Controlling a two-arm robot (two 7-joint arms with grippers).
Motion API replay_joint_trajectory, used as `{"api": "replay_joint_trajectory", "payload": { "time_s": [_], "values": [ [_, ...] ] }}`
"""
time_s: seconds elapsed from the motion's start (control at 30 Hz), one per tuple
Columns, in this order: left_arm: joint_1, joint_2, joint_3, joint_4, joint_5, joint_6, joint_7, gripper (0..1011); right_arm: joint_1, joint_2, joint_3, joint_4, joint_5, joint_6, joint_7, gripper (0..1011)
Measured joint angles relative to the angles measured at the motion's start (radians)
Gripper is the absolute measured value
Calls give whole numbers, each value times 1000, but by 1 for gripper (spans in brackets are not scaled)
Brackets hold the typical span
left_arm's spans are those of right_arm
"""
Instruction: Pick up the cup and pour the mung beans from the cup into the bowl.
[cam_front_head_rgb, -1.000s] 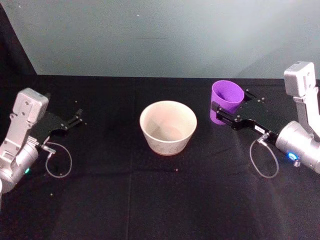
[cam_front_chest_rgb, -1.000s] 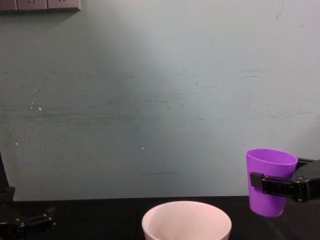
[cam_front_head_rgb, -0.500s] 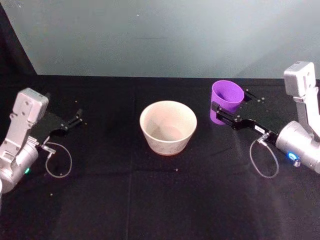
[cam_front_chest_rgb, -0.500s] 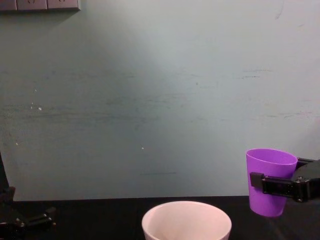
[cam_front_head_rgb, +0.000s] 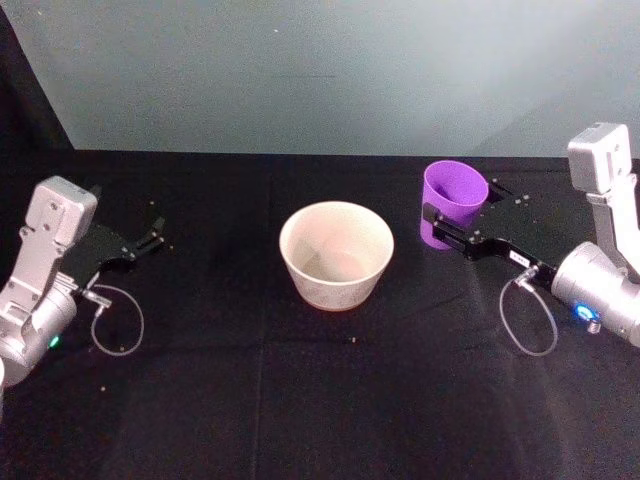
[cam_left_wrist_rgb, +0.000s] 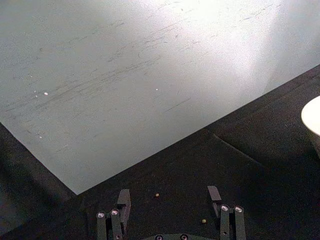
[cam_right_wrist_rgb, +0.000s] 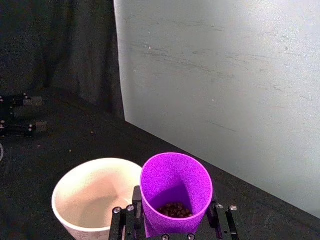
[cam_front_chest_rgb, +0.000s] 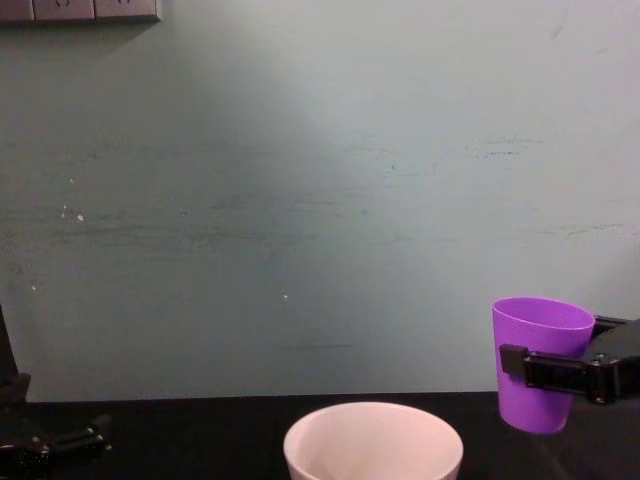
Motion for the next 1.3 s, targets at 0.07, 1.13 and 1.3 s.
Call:
{"api": "replay_joint_trajectory", "payload": {
  "time_s": [0.07,1.13,1.3],
  "values": [
    [0,0,0,0,0,0,0,1000,0,0,0,0,0,0,0,731],
    [0,0,0,0,0,0,0,1000,0,0,0,0,0,0,0,731],
    [0,0,0,0,0,0,0,1000,0,0,0,0,0,0,0,731]
  ]
}}
